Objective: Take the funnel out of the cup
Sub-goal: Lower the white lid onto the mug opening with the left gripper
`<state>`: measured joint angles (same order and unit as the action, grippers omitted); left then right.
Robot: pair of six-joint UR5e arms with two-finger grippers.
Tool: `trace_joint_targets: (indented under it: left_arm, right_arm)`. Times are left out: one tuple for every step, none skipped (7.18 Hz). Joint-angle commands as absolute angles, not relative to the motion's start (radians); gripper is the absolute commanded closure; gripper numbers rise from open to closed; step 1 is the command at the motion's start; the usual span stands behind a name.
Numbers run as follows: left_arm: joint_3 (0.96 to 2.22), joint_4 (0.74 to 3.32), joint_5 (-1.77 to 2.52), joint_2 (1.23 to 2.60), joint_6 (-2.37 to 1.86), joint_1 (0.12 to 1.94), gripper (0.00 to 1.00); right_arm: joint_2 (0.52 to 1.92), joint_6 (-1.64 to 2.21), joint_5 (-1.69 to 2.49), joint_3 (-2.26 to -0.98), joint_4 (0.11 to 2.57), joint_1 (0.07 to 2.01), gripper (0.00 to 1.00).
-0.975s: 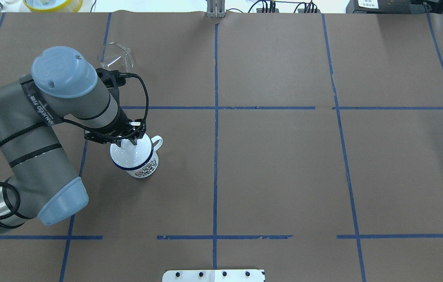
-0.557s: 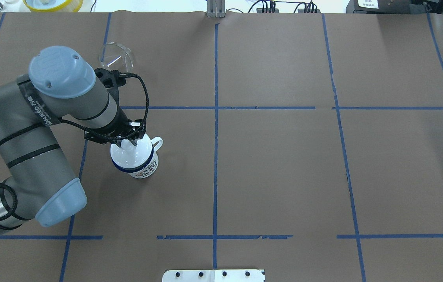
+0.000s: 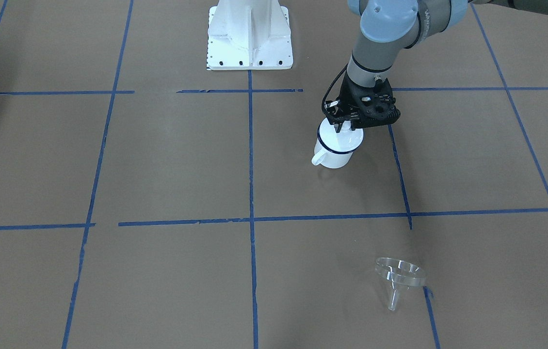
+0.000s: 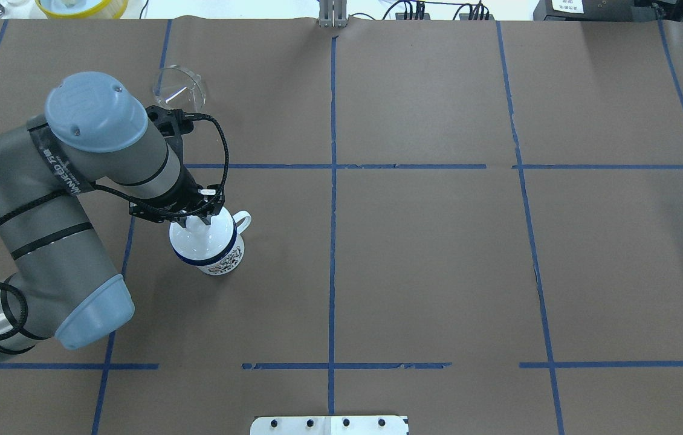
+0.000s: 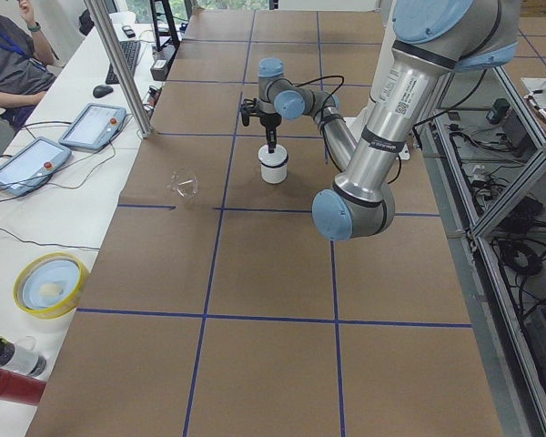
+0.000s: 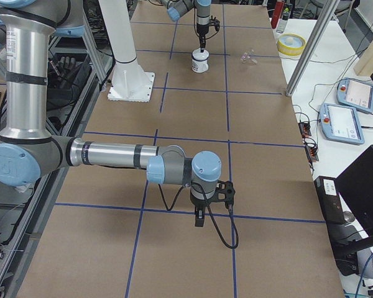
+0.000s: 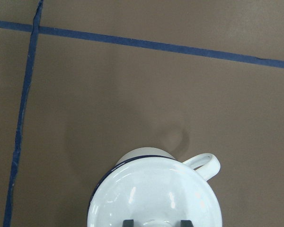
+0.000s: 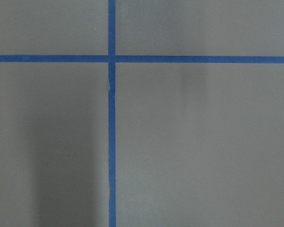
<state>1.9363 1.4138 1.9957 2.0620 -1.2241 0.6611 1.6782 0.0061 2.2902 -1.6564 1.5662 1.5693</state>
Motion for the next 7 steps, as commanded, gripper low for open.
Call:
trace_joint_targets:
  left_arm:
    - [1.933, 1.414, 1.996, 2.062, -1.223, 0.661, 0.89]
    - [1.933, 1.414, 1.996, 2.062, -1.221, 0.661, 0.68]
    - [1.934, 1.416, 1.996, 2.062, -1.22, 0.661, 0.55]
    - [1.936, 1.416, 1.996, 2.062, -1.22, 0.661, 0.33]
    - [1.934, 1.425, 1.994, 2.062, -1.221, 0.66, 0.0]
    - [1.942, 1.43, 1.994, 2.053, -1.22, 0.66, 0.0]
    - [1.96, 1.43, 1.993, 2.045, -1.216, 0.663, 0.0]
  right_arm:
    - [1.678, 0.006, 2.29, -1.657, 1.566, 1.569, 0.0]
    - [1.678, 0.006, 2.29, -1.655, 1.566, 1.569, 0.0]
    - [1.678, 0.006, 2.29, -1.657, 1.566, 1.569, 0.0]
    - [1.678, 0.006, 2.29, -1.657, 1.566, 1.569, 0.0]
    - [1.678, 0.006, 2.29, -1.657, 1.566, 1.569, 0.0]
    - [1.678, 0.006, 2.29, -1.657, 1.566, 1.569, 0.0]
    - [1.678, 0.006, 2.29, -1.657, 1.566, 1.569, 0.0]
